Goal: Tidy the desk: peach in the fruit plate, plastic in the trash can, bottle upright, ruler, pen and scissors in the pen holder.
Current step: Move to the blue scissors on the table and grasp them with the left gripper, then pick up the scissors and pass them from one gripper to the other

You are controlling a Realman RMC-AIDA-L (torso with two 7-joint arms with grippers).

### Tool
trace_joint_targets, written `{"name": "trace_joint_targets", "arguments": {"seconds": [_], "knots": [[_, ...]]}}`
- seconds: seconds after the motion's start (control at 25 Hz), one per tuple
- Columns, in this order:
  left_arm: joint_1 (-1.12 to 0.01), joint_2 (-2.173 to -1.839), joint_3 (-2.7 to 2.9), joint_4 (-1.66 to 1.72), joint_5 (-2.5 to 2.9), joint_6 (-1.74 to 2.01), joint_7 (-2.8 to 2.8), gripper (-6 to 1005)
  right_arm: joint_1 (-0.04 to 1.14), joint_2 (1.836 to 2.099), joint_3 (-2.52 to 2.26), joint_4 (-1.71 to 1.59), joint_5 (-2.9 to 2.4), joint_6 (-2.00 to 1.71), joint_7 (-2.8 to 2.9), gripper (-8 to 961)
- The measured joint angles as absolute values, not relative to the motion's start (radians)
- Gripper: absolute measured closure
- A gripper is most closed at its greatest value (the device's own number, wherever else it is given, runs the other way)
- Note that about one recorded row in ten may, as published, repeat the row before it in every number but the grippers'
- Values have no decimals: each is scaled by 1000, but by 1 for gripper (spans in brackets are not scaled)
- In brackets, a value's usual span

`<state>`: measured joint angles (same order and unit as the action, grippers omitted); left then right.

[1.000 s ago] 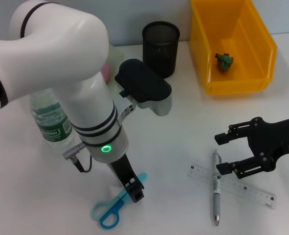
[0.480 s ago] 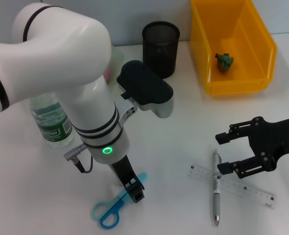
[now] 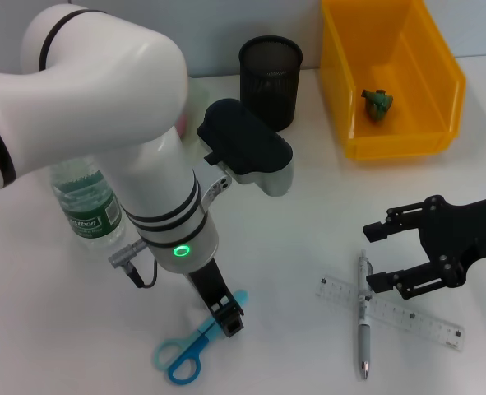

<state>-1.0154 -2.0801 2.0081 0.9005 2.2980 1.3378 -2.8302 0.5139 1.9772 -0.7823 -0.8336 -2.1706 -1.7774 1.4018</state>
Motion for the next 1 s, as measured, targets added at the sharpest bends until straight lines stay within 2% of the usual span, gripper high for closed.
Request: {"name": "trace_joint_targets", "arguments": {"seconds": [0.84,1.0], "knots": [[-1019,-2080,2030,902,2300,1334,-2830,579,526,1977,-780,-833,-2183,-1772,1400,275],[-1019,-2080,2030,909,2307,1339,-2828,689,526,1977,-778,-835,-2183,-1774,1400,276]]}}
